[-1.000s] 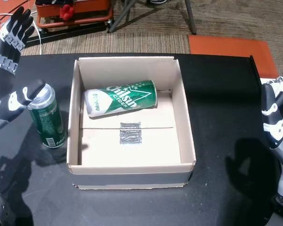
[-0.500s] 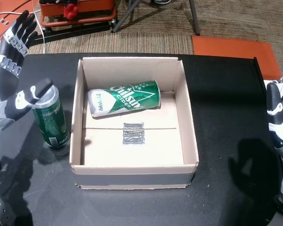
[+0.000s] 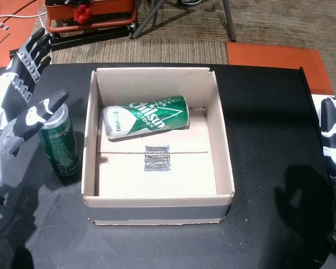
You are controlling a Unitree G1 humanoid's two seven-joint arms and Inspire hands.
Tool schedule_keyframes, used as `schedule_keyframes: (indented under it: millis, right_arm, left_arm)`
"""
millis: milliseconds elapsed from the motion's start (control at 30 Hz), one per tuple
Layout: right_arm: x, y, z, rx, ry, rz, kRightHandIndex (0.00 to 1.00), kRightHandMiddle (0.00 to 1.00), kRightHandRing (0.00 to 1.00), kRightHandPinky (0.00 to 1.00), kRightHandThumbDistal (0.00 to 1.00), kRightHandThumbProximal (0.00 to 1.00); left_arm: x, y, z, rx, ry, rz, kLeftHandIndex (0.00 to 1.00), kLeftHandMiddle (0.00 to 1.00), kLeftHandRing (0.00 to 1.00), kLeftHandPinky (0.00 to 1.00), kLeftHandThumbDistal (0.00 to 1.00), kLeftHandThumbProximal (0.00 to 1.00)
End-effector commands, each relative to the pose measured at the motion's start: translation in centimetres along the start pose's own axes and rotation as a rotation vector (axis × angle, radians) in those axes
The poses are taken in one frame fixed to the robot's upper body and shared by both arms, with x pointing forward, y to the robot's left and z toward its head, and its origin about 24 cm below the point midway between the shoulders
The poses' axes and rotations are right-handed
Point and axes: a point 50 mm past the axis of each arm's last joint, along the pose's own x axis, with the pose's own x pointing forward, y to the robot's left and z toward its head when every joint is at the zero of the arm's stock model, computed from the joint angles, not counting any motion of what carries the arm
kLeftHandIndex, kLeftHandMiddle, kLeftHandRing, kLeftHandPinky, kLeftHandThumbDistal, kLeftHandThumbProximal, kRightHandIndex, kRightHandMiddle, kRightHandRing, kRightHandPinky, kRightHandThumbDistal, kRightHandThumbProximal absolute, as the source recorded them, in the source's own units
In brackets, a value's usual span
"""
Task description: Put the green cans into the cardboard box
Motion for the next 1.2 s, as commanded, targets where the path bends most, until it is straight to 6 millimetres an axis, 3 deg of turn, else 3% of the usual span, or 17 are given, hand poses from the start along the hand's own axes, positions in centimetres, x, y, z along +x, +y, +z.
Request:
schedule_keyframes:
  millis: [0,233,333,667,1167]
  right_arm:
    - [-0.27,-0.09,0.16,-0.004,0.003,-0.009,0.03,0.11,0.16,0.24,0.76,0.00]
    - [-0.29,-0.11,0.09,0.024,0.006,-0.014,0.03,0.10,0.15,0.24,0.78,0.03]
    - [-0.26,-0.25,0.06,0.036,0.009,-0.010,0.06,0.11,0.16,0.24,0.78,0.01]
    - [-0.26,-0.71,0.22,0.041,0.023,-0.013,0.01,0.10,0.14,0.23,0.76,0.01]
    - [-0.23,-0.96,0.38,0.077,0.021,-0.018,0.05,0.11,0.14,0.23,0.77,0.01]
  left_arm:
    - [-0.34,0.22,-0.32,0.001,0.031,0.004,1.00,1.00,1.00,1.00,1.00,0.46]
    - [-0.34,0.17,-0.47,-0.013,0.040,0.017,1.00,1.00,1.00,1.00,1.00,0.48]
    - [-0.32,0.08,-0.57,-0.032,0.045,0.011,1.00,1.00,1.00,1.00,1.00,0.44]
    - [-0.21,-0.13,-0.48,0.033,0.051,0.014,1.00,1.00,1.00,1.00,1.00,0.44]
    - [-0.21,0.06,-0.79,0.121,0.110,0.016,1.00,1.00,1.00,1.00,1.00,0.47]
